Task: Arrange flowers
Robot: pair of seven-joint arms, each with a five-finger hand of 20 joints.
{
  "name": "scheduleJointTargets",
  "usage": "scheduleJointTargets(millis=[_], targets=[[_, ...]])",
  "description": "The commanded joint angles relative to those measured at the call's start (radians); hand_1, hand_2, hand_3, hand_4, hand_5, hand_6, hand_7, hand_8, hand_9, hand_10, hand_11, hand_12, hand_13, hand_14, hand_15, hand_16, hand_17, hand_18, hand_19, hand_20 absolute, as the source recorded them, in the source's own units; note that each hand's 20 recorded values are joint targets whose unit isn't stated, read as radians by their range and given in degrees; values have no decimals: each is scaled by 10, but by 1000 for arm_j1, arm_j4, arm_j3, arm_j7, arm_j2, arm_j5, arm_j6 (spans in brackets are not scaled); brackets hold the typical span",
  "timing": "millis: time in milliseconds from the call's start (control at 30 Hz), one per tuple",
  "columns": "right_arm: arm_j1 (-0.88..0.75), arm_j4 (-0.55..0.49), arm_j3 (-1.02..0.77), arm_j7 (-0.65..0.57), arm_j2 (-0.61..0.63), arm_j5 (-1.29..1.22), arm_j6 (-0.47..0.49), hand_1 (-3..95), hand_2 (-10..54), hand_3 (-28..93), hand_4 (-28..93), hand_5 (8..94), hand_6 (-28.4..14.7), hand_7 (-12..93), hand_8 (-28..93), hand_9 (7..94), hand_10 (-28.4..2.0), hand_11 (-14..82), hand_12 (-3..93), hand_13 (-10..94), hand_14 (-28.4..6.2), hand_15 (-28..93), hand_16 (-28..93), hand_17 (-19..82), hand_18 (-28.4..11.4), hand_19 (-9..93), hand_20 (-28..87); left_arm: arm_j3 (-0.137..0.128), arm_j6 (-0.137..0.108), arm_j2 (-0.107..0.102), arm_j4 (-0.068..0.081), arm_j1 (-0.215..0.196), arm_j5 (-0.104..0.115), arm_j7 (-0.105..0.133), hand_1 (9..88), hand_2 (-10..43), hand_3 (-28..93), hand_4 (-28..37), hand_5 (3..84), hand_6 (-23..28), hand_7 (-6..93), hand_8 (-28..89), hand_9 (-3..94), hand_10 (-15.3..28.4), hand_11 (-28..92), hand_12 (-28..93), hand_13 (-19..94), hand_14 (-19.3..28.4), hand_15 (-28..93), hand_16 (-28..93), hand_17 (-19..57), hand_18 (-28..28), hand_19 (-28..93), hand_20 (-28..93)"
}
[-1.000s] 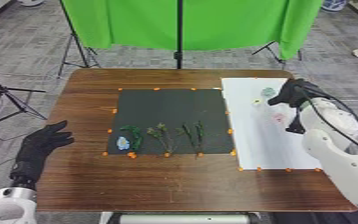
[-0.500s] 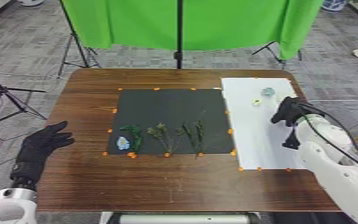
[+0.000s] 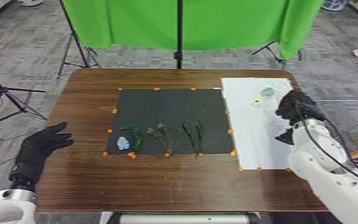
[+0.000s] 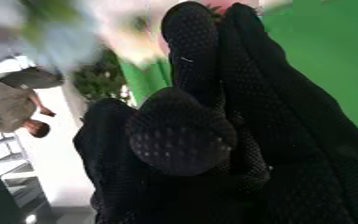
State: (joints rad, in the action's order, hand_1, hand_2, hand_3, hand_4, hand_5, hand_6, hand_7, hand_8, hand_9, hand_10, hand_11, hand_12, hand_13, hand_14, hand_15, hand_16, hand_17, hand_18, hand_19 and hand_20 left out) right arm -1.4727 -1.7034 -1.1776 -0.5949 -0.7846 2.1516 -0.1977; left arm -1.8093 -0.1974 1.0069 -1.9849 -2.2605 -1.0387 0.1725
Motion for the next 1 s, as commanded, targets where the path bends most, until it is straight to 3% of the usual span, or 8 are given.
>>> scheduleJointTargets(millis=[33,233,533,800,867,1000], targets=[[410,-78,130,68,-89,-28,-69,641,-95,555,-158,801,-17,231,120,921,-87,126,463,936,-7,573,358,652,-121,932,514,-9,3,-6,-4,-20,-4,-17,234,203,641,-283,467,67,109,-66,497,153,222,113,446,202,265,-27,122,143,216,237],[591,24,298,141,-323,-93,-45,640,-95,553,-156,802,-18,230,123,923,-86,124,463,936,-7,571,364,653,-121,932,518,13,10,-17,11,14,-3,-14,235,203,640,-283,467,68,107,-65,495,155,222,113,444,203,266,-27,123,143,215,237],[631,213,453,193,-607,-117,82,640,-95,552,-158,801,-19,231,125,921,-85,122,465,936,-7,571,369,653,-119,932,522,59,12,-28,34,67,-4,3,240,205,636,-283,467,69,106,-64,493,155,222,113,441,204,267,-28,122,143,216,237],[604,309,520,170,-700,-112,156,640,-95,555,-160,799,-19,233,124,920,-85,121,463,935,-7,572,371,652,-119,932,524,85,15,-33,54,102,0,14,237,213,632,-283,469,69,107,-64,494,155,224,112,440,203,266,-29,122,142,215,237],[595,323,528,165,-710,-114,174,640,-95,558,-161,799,-20,234,124,920,-86,119,461,936,-8,574,371,652,-119,932,524,88,9,-32,49,101,0,14,236,215,631,-283,468,67,109,-64,494,155,225,112,443,202,267,-29,123,143,215,237],[578,349,539,146,-722,-119,188,639,-95,565,-165,797,-20,237,124,920,-87,117,457,936,-8,573,371,652,-119,932,525,100,16,-34,58,116,0,15,236,217,628,-283,466,65,111,-67,495,154,225,112,445,201,267,-30,122,143,217,238]])
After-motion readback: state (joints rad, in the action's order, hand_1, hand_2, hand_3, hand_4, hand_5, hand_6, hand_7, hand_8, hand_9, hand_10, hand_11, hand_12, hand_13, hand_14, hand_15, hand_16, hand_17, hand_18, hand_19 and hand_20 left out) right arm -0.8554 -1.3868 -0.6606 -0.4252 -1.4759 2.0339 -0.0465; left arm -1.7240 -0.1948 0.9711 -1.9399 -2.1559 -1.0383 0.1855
